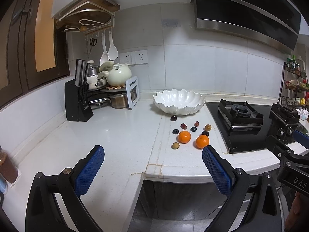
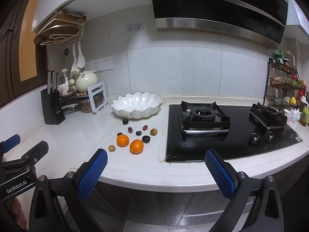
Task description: Organize fruits
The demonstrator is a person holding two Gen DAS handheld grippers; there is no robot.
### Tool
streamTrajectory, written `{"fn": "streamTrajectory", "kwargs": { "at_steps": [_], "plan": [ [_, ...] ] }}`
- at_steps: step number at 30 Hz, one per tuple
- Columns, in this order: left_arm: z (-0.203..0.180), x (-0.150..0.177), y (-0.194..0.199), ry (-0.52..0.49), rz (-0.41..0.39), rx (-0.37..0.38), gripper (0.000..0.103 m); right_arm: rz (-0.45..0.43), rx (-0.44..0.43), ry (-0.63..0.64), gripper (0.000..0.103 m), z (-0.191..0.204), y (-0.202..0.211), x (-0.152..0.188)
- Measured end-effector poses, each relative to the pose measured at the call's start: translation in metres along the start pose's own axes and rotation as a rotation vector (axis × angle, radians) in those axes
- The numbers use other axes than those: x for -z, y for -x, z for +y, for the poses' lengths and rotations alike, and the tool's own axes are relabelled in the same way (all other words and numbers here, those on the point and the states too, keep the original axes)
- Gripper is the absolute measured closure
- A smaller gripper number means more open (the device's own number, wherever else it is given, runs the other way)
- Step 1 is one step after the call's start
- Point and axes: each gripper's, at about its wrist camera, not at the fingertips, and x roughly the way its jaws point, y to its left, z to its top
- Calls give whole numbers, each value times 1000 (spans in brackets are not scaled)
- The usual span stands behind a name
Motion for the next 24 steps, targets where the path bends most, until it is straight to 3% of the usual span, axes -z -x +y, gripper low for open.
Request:
{"fn": "streamTrajectory", "kwargs": {
  "at_steps": [24],
  "plan": [
    [-2,-8,1,2,0,-6,0,-6,-11,4,1,-2,-2,-3]
  ]
}}
